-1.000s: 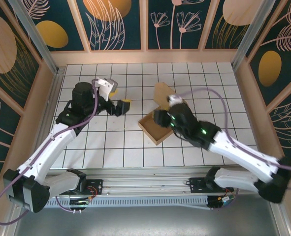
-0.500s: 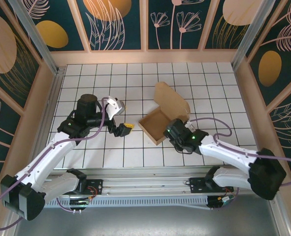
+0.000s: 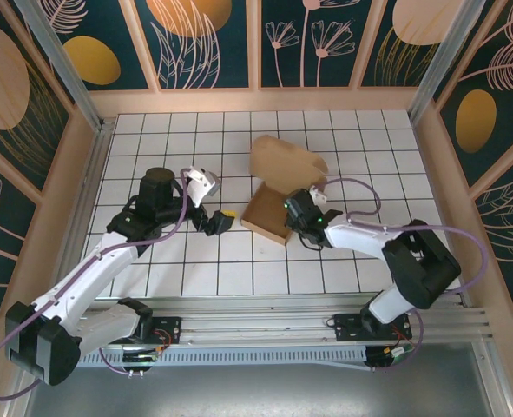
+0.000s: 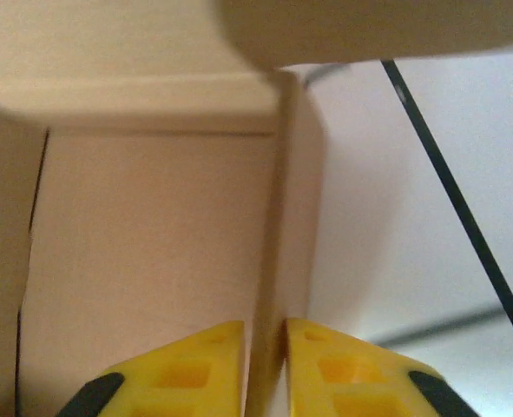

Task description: Fold the paper box

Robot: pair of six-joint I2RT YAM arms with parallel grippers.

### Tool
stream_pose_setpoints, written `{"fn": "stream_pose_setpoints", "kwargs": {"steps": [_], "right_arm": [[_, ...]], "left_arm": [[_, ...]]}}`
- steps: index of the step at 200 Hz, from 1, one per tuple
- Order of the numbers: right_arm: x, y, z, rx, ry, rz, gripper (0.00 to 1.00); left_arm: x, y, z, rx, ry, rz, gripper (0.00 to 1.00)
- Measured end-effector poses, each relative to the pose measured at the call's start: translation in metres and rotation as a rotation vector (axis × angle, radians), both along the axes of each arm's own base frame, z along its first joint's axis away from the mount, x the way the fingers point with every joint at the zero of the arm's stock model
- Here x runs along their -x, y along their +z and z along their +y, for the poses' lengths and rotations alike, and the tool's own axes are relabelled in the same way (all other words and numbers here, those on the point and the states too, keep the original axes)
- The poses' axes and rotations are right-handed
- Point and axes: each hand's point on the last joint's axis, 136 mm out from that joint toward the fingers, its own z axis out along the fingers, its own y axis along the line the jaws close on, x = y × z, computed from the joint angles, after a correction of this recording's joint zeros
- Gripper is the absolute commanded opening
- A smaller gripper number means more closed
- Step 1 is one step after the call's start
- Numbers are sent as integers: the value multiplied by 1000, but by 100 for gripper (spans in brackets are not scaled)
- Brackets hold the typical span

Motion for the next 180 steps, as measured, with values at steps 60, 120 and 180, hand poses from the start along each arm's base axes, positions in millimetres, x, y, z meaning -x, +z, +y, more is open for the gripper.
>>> {"fn": "stream_pose_setpoints", "kwargs": {"steps": [60,120,180], "right_arm": [[-95,17,12,160,199,-192,13],[-114,31,36,189,337,-267,34],[-132,120,-5,90,508,-432,73]], "left_arm": [[-56,-26,25,-12,360,109,99],[-101,-25,43,12,572,125,99],[-157,-32,65,-7,603,127,99]]}}
